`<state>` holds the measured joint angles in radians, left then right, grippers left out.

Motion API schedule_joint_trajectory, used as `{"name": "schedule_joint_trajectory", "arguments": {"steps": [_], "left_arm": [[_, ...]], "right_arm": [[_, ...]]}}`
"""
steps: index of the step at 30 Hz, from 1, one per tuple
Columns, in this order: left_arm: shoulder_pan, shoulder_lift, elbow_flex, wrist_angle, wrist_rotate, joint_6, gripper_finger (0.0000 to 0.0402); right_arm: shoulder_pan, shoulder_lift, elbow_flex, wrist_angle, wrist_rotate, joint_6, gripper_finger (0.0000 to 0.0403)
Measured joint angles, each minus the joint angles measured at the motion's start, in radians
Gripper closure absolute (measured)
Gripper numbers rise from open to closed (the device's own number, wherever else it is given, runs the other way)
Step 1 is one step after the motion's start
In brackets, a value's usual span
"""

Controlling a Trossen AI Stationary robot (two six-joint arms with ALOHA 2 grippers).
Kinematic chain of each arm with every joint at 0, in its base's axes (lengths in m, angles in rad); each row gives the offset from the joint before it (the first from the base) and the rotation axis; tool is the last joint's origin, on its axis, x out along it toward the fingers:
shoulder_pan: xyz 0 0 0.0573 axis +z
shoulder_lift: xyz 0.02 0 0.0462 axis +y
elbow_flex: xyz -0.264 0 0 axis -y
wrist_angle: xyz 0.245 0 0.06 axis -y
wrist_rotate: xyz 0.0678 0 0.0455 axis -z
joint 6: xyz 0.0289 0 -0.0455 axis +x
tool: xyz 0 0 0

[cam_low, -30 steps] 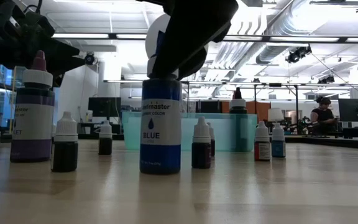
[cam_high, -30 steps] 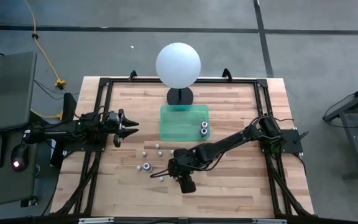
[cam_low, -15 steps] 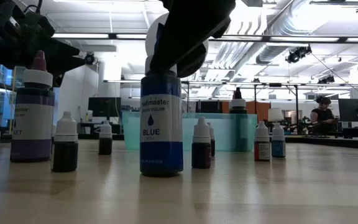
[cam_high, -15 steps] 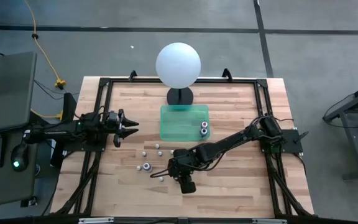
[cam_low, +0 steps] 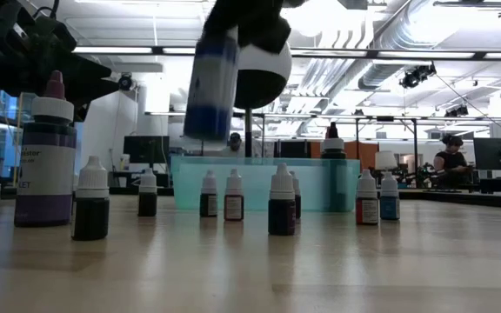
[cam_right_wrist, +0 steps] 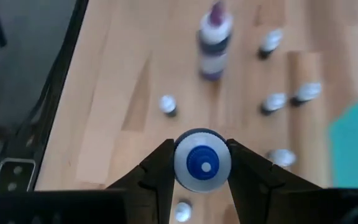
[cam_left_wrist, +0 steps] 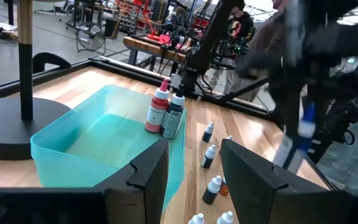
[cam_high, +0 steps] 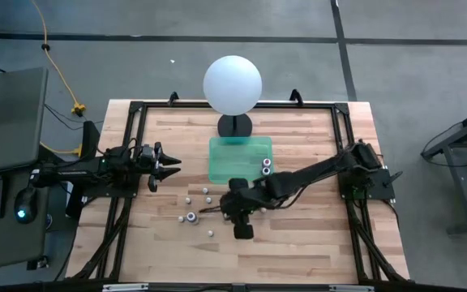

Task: Pick & Place food coloring
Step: Put the large blue food coloring bottle into the bin

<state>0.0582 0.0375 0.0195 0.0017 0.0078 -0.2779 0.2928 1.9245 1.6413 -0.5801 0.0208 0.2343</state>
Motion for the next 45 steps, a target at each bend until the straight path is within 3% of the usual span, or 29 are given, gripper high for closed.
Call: {"name": "schedule_joint_trajectory", "arguments": {"steps": [10, 18, 24, 33, 36, 45], "left_arm": [[0.0, 0.0, 0.0, 0.0, 0.0, 0.0, 0.0255], [0.0, 0.0, 0.0, 0.0, 0.0, 0.0, 0.0255], [0.0, 0.0, 0.0, 0.0, 0.0, 0.0, 0.0255], [0.0, 0.0, 0.0, 0.0, 0.0, 0.0, 0.0255], [0.0, 0.0, 0.0, 0.0, 0.0, 0.0, 0.0255], [0.0, 0.0, 0.0, 0.0, 0.0, 0.0, 0.0255]], "right_arm": [[-0.112, -0.181, 0.002, -0.137, 0.149, 0.054, 0.0287], [-0.257, -0.275, 0.002, -0.314, 0.171, 0.056, 0.0286], [-0.365, -0.278, -0.003, -0.386, 0.118, 0.01, 0.0285], [-0.497, -0.277, -0.033, -0.362, 0.079, -0.011, 0.0285], [-0.518, -0.277, -0.101, -0.342, 0.021, -0.007, 0.0285], [-0.532, -0.276, -0.318, -0.153, -0.005, -0.033, 0.0285]]}}
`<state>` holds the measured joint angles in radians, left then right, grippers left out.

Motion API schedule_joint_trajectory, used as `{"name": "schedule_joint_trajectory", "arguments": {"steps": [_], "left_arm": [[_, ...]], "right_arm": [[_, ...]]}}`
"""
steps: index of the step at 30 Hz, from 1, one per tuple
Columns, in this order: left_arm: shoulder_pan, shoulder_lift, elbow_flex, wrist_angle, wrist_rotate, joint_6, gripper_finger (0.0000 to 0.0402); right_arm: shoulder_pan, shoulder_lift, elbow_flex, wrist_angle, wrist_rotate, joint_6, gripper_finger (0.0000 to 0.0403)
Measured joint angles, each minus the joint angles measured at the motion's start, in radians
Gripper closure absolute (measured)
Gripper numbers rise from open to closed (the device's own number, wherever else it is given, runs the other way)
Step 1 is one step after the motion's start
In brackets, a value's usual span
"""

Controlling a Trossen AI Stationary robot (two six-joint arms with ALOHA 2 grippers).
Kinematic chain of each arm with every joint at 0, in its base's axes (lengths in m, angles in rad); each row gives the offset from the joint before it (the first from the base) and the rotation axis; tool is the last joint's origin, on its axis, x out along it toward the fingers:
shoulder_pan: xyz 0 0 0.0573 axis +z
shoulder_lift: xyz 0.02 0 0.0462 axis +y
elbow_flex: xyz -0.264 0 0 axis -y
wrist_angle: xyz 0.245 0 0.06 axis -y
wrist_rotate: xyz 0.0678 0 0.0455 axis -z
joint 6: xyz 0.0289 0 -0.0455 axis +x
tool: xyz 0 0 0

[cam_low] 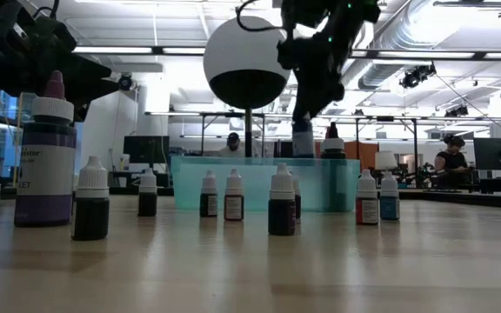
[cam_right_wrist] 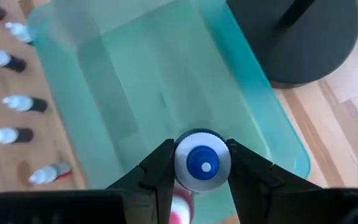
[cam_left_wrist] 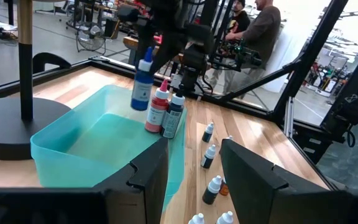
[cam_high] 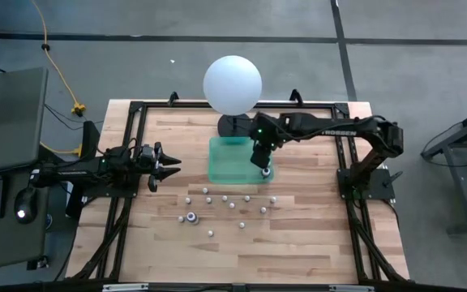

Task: Pick & Place food coloring
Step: Put the large blue food coloring bottle into the bin

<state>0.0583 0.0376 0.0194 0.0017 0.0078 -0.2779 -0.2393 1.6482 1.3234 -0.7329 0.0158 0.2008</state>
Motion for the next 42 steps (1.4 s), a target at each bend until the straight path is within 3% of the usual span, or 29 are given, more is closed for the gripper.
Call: {"name": "schedule_joint_trajectory", "arguments": {"steps": [13, 42], "left_arm": [[0.0, 0.0, 0.0, 0.0, 0.0, 0.0, 0.0255], [0.0, 0.0, 0.0, 0.0, 0.0, 0.0, 0.0255]], "right_arm": [[-0.025, -0.001, -0.147, 0.131, 0.001, 0.064, 0.0283], [-0.015, -0.002, -0.15, 0.114, 0.108, 0.329, 0.0282]]}}
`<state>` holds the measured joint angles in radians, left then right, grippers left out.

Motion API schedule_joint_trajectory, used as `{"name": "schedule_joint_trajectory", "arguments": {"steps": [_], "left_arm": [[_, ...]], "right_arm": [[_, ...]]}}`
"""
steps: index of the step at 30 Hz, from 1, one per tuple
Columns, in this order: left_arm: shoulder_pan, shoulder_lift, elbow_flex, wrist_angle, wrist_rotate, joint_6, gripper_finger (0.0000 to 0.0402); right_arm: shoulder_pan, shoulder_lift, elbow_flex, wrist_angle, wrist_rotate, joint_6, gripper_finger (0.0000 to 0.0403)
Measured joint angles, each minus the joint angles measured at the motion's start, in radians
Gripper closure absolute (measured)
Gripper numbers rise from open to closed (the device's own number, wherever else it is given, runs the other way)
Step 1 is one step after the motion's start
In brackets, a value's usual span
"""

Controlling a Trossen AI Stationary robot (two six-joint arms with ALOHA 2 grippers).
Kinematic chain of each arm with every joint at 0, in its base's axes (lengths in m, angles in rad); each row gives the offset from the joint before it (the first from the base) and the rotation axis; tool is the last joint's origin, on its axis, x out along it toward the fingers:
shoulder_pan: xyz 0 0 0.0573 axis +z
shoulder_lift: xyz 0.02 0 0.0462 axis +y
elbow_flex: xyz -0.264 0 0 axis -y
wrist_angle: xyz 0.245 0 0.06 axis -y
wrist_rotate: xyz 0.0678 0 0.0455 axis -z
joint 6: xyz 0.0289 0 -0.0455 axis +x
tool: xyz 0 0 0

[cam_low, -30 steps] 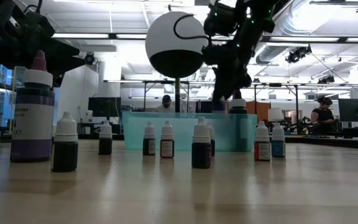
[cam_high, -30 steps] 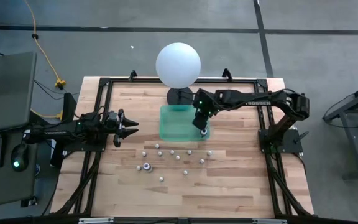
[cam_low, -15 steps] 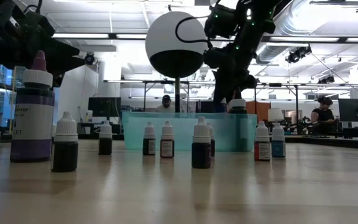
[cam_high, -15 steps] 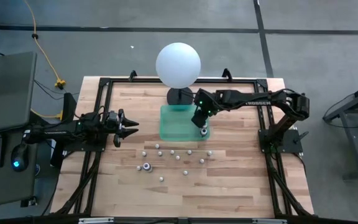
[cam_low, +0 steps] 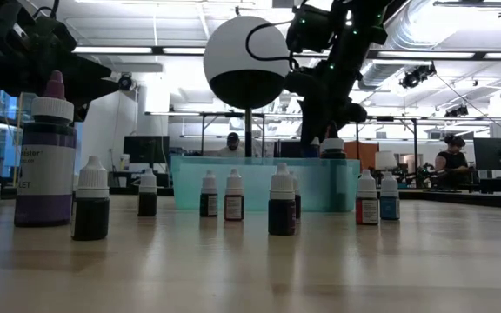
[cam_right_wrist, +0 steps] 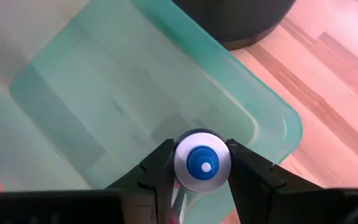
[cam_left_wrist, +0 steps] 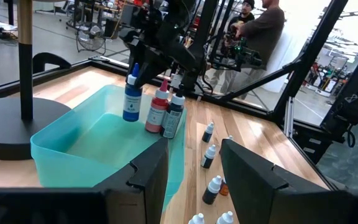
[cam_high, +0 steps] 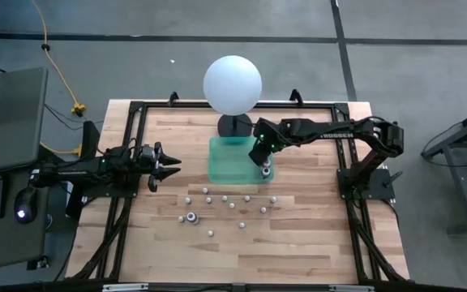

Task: Pick & Place food coloring
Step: Put the large blue food coloring bottle into the bin

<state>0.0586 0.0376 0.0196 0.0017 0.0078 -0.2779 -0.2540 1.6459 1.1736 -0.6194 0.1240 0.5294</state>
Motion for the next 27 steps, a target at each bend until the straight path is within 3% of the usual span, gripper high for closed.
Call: {"name": "schedule_joint_trajectory", "arguments": {"steps": [13, 27], "left_arm": [[0.0, 0.0, 0.0, 0.0, 0.0, 0.0, 0.0255], [0.0, 0.0, 0.0, 0.0, 0.0, 0.0, 0.0255]], "right_arm": [[0.048, 0.0, 0.0, -0.019, 0.075, 0.12, 0.0282], [0.052, -0.006, -0.108, 0.111, 0.053, 0.195, 0.0282]]}}
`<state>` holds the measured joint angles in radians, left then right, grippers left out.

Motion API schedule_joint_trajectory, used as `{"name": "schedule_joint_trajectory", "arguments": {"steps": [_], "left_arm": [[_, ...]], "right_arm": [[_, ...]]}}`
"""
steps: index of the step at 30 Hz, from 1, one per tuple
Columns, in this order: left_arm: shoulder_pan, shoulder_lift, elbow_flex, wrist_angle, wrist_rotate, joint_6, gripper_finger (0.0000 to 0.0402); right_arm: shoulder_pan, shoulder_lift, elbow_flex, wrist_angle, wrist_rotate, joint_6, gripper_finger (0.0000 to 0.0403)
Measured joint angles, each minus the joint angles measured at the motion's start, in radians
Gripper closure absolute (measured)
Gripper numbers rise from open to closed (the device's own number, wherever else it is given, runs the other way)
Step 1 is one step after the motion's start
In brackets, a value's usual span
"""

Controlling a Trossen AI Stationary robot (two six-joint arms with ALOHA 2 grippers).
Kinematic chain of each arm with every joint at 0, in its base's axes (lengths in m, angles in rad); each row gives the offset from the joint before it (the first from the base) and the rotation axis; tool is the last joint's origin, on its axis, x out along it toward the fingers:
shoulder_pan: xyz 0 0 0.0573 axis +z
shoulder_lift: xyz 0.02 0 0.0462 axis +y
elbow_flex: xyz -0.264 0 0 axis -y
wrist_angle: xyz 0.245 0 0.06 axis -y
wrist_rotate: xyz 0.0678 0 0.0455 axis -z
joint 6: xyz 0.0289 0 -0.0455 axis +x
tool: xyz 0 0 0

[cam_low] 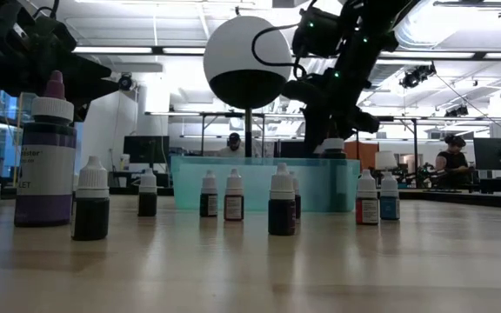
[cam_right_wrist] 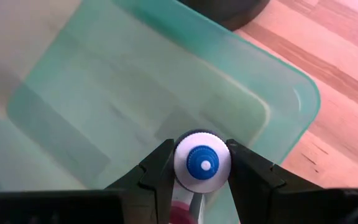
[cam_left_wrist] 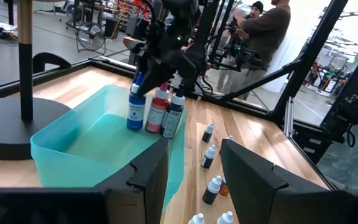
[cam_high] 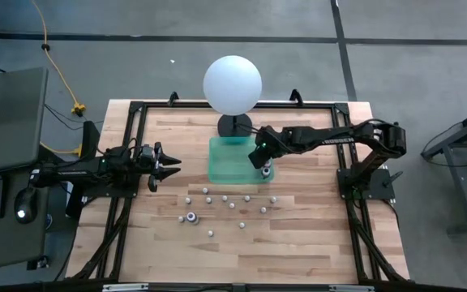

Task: Pick & Place food coloring
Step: Put the large blue food coloring bottle into the bin

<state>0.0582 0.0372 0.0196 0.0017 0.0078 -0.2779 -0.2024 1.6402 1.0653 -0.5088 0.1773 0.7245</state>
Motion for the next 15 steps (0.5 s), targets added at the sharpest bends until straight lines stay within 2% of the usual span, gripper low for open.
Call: {"name": "schedule_joint_trajectory", "arguments": {"steps": [9, 15], "left_arm": [[0.0, 0.0, 0.0, 0.0, 0.0, 0.0, 0.0255], [0.0, 0.0, 0.0, 0.0, 0.0, 0.0, 0.0255]], "right_arm": [[0.0, 0.003, 0.011, -0.003, -0.012, -0.029, 0.0279], [0.0, 0.004, 0.011, -0.006, -0.026, -0.057, 0.0262]]}}
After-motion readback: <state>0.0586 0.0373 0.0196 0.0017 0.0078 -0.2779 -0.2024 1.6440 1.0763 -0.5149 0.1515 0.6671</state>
